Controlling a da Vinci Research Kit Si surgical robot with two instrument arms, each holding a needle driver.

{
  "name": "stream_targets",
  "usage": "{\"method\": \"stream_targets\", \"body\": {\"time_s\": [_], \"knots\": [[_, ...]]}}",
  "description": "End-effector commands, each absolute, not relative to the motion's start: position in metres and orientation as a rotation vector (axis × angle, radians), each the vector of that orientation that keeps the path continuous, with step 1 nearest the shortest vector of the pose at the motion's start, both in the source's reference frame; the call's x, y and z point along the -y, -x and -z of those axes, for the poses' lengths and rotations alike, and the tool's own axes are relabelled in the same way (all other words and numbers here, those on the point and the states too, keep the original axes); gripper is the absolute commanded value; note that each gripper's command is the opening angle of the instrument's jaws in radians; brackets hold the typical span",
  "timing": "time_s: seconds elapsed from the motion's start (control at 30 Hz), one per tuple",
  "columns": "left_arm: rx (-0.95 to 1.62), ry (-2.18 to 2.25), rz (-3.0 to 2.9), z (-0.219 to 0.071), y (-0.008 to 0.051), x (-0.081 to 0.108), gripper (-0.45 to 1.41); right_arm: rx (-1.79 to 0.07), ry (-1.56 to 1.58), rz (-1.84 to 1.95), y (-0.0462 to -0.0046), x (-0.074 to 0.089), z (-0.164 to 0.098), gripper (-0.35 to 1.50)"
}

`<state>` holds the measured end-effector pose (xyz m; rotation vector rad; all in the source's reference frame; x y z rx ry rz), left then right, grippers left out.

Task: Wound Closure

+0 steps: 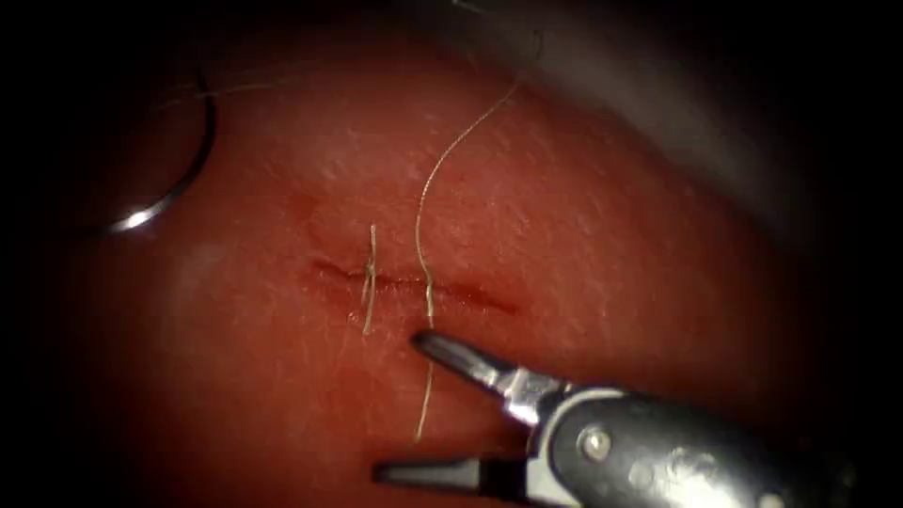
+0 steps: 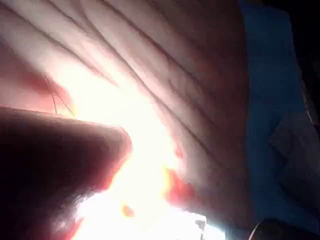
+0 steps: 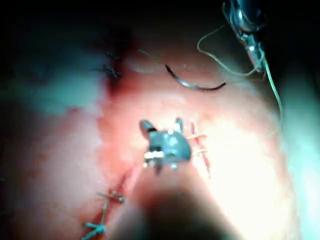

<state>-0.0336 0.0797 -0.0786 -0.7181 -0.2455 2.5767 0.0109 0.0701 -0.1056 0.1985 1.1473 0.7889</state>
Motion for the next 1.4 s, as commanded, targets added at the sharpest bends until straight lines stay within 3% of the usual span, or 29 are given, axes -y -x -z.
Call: {"method": "stream_targets", "body": {"time_s": [0.03,0.3,0.67,0.83,1.0,1.1,1.17,1.4], "knots": [[0.249,0.731,-2.581,0.078,0.034,-0.078,-0.35,-1.147,-0.188,-0.794,-0.0116,-0.072,0.104,0.71],[0.272,0.763,-2.584,0.078,0.0337,-0.072,-0.35,-1.152,-0.164,-0.787,-0.0112,-0.077,0.1,0.39],[0.292,0.79,-2.599,0.077,0.0335,-0.067,-0.35,-1.177,-0.187,-0.727,-0.0106,-0.077,0.097,0.32],[0.309,0.803,-2.603,0.078,0.0325,-0.067,-0.35,-1.164,-0.179,-0.728,-0.0069,-0.077,0.098,0.27],[0.304,0.803,-2.61,0.078,0.0319,-0.066,-0.35,-1.155,-0.161,-0.716,-0.0062,-0.078,0.099,0.21],[0.307,0.803,-2.608,0.079,0.0322,-0.066,-0.35,-1.157,-0.172,-0.706,-0.0051,-0.079,0.1,0.02],[0.313,0.804,-2.605,0.079,0.0323,-0.066,-0.35,-1.159,-0.199,-0.708,-0.0033,-0.08,0.102,-0.27],[0.29,0.788,-2.61,0.079,0.0319,-0.067,-0.35,-1.163,-0.239,-0.704,-0.0019,-0.08,0.108,-0.35]]}}
